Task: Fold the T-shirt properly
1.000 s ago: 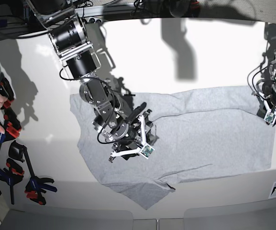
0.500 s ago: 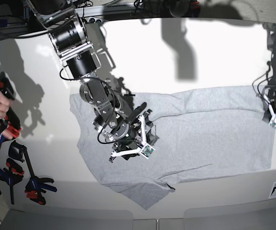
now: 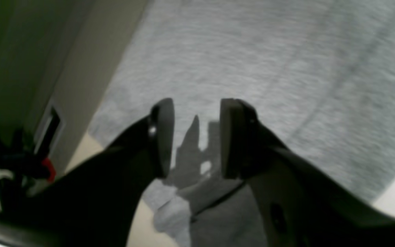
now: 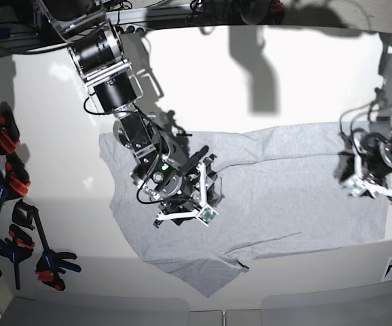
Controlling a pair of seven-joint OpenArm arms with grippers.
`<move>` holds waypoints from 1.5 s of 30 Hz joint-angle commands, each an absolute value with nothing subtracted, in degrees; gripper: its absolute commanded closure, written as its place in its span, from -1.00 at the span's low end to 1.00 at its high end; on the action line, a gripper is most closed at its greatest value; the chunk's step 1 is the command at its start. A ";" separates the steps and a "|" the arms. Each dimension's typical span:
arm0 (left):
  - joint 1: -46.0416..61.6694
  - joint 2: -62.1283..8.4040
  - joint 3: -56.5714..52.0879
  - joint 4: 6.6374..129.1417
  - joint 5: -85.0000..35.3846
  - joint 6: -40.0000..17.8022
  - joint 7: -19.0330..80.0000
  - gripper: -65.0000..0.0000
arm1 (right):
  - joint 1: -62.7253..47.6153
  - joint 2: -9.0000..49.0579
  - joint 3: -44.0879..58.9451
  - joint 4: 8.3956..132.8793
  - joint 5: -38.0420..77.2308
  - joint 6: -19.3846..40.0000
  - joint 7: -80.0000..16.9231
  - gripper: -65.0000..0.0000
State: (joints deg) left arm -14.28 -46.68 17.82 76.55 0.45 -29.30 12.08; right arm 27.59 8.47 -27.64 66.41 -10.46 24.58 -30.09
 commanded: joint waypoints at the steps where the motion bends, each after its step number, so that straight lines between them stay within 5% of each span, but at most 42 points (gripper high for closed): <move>1: -15.40 -47.92 19.51 77.34 1.72 -28.80 11.46 0.34 | 29.50 8.40 -27.33 67.37 -10.35 23.92 -29.67 0.08; 4: -15.40 -47.44 27.68 77.28 10.00 -27.88 10.35 0.34 | 29.52 8.40 -27.33 67.37 -10.28 23.92 -30.55 0.08; 9: -15.62 -47.00 34.68 77.30 24.53 -14.72 9.37 0.34 | 29.50 8.40 -27.33 67.37 -10.26 23.94 -30.98 0.08; 45: -17.72 -47.72 34.94 70.70 27.18 -22.35 10.28 0.34 | 29.50 8.38 -27.33 67.37 -10.24 23.92 -31.09 0.08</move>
